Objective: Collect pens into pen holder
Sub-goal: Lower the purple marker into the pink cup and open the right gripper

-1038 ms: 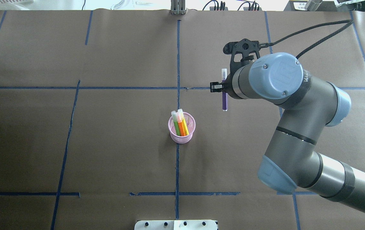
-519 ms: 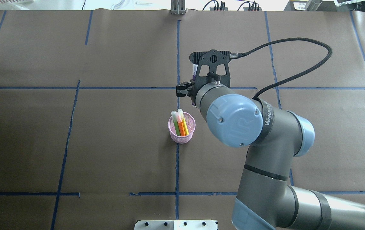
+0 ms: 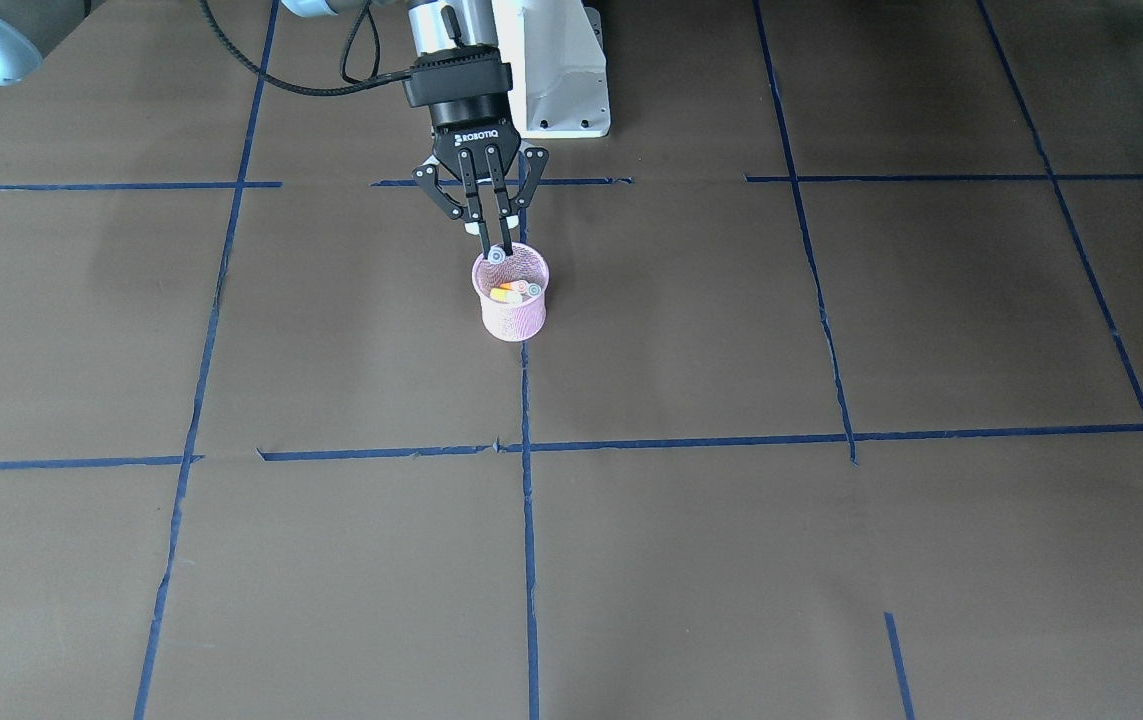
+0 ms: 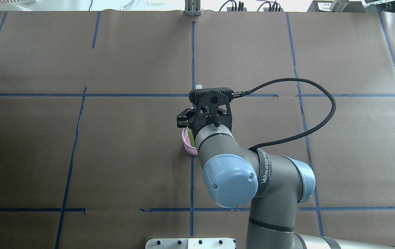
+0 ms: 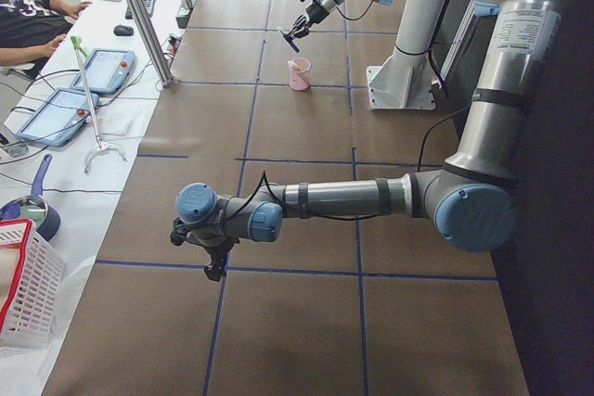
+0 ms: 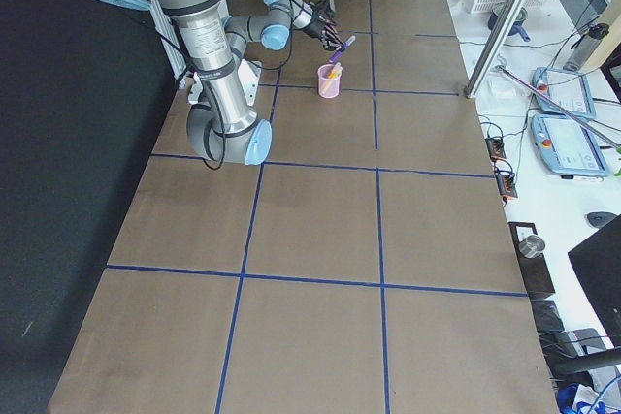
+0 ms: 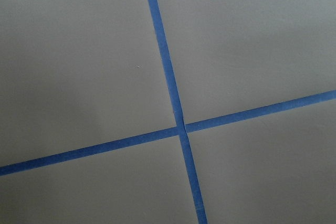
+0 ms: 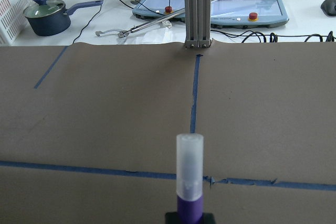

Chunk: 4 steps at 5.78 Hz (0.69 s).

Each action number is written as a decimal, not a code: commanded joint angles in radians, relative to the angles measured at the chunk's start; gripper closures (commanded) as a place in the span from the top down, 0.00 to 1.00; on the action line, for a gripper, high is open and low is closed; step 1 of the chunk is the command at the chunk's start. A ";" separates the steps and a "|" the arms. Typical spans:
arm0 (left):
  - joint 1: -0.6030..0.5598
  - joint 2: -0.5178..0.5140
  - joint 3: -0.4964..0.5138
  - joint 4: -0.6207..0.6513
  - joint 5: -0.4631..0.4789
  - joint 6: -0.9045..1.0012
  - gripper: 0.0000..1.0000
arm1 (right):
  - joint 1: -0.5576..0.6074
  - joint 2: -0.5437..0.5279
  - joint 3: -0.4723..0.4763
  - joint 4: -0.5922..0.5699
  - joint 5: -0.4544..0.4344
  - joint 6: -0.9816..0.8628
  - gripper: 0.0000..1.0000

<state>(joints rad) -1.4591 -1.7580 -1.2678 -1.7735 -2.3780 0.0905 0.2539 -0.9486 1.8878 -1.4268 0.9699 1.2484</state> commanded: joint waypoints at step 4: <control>0.005 0.000 0.002 0.002 0.019 0.000 1.00 | -0.042 -0.067 -0.091 0.126 -0.045 0.023 0.03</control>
<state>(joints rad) -1.4550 -1.7580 -1.2664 -1.7728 -2.3610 0.0905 0.2192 -1.0116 1.7980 -1.3008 0.9252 1.2702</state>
